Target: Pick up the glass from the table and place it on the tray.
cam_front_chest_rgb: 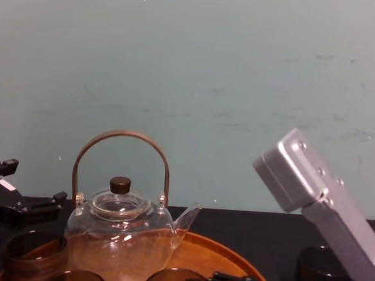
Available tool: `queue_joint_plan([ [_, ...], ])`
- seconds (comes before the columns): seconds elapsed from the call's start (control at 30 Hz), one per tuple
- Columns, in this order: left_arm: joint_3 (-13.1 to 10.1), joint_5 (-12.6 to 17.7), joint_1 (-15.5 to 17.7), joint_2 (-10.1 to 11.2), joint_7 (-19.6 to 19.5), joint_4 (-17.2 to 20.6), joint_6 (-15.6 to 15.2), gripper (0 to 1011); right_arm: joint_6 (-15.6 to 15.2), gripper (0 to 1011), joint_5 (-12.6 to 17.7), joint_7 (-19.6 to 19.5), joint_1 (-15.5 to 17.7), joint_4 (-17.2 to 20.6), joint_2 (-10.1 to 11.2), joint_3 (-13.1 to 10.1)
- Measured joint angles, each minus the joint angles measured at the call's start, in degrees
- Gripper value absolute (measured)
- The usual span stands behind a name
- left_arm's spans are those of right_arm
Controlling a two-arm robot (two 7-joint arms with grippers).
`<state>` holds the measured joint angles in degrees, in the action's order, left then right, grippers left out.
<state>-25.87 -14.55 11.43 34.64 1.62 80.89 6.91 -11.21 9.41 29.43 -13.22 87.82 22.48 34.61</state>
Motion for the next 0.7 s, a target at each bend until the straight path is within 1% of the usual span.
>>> queue_joint_plan([
  [0.33,0.0,0.0,0.0,0.0,0.0,0.0,0.0,1001,0.0,907,-0.3,0.3,-0.4,-1.2,-0.7,0.9],
  [0.7,0.0,0.0,0.0,0.0,0.0,0.0,0.0,1001,-0.4,907,-0.4,0.3,-0.4,-1.6,-0.8,1.0],
])
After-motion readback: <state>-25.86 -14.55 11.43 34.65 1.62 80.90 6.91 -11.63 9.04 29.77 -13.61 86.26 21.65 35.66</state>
